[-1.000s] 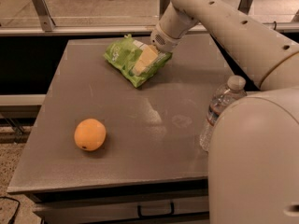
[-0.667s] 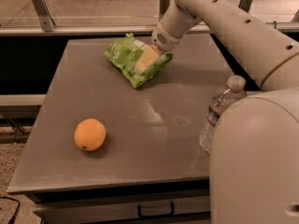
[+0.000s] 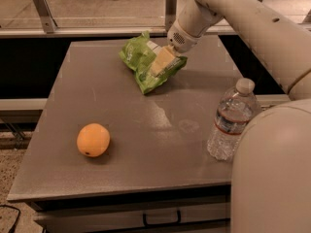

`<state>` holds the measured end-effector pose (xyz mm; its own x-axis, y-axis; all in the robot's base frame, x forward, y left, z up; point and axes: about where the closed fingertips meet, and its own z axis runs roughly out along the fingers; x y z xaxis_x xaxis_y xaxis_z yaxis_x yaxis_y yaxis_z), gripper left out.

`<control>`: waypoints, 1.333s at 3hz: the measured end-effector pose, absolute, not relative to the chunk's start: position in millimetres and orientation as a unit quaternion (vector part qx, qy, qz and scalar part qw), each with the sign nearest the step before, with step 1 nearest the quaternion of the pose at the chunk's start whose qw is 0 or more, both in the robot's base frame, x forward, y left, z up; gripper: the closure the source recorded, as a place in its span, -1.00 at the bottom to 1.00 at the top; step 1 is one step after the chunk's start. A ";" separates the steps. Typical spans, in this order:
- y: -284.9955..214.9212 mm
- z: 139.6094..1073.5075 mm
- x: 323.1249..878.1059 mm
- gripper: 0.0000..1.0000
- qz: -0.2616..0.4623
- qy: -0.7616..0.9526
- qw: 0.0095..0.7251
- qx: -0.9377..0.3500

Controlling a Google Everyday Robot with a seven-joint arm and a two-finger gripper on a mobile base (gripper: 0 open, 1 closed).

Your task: Move green rice chip bag near water bottle

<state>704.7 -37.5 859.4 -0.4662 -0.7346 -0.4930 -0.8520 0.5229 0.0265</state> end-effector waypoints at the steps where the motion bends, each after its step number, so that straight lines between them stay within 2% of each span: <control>1: -57.8 872.1 686.8 1.00 0.137 0.845 0.216 -0.470; 4: -123.6 890.2 610.6 1.00 0.162 0.854 0.194 -0.455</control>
Offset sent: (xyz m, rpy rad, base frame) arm -0.0818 -0.0798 0.0438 0.0060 0.0230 0.0185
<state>610.6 -123.6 890.2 -0.5116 -0.7137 -0.4785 -0.8394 0.5340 0.1011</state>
